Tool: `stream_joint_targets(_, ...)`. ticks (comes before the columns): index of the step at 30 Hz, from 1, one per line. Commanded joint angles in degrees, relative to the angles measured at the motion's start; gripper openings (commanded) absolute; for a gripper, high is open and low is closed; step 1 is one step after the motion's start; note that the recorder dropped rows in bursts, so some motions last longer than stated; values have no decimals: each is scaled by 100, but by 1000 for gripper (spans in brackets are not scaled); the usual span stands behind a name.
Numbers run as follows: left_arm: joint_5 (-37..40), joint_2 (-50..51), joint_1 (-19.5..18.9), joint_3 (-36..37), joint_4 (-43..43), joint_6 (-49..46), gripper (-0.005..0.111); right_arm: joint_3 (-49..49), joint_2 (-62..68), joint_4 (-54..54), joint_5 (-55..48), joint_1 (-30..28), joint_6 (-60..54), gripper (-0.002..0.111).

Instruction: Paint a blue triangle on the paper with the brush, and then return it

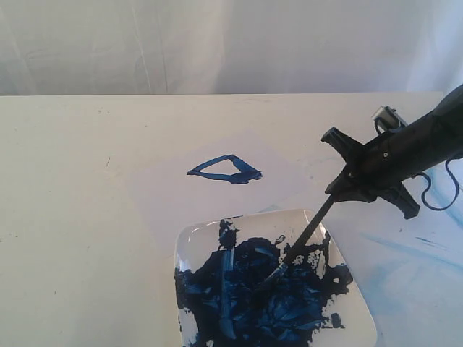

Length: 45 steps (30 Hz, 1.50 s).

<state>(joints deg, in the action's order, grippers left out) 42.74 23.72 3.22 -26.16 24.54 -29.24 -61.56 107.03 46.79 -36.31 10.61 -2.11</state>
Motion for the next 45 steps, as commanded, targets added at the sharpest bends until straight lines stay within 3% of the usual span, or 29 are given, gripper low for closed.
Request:
stream_joint_targets(1, 50, -40, -22, 44, 113, -5, 0, -23, 20, -13, 186, -34, -26, 18)
stream_joint_targets(8, 40, -40, -22, 44, 113, -5, 0, -33, -122, -37, 151, -34, -26, 44)
stream_joint_targets(11, 40, -40, -22, 44, 113, -5, 0, -33, -428, -213, 37, -34, -61, 45)
stream_joint_targets(16, 40, -40, -22, 44, 113, -5, 0, -33, -1130, -914, -274, -34, -61, 37)
stream_joint_targets(21, -2, -40, -22, 44, 113, -100, 0, 342, -1968, -1127, -207, -34, -61, 0)
stream_joint_targets(24, -222, -40, -22, 44, 253, -101, 0, 831, -2543, -1127, 186, -34, -150, 0)
stream_joint_targets(29, -757, -40, -22, 44, 1224, -101, 0, 1531, -3448, -1057, 433, -34, -777, 0)
stream_joint_targets(35, -1190, -29, -22, 44, 1162, -472, 0, 2081, -4489, -864, 160, -34, -1436, 0)
stream_joint_targets(39, -1150, -29, -22, 44, 1162, -665, 0, 2231, -5135, -688, 79, -34, -1710, 0)
stream_joint_targets(45, -676, -29, -22, 44, 1090, -665, 0, 2230, -5901, 132, -528, -34, -3258, 0)
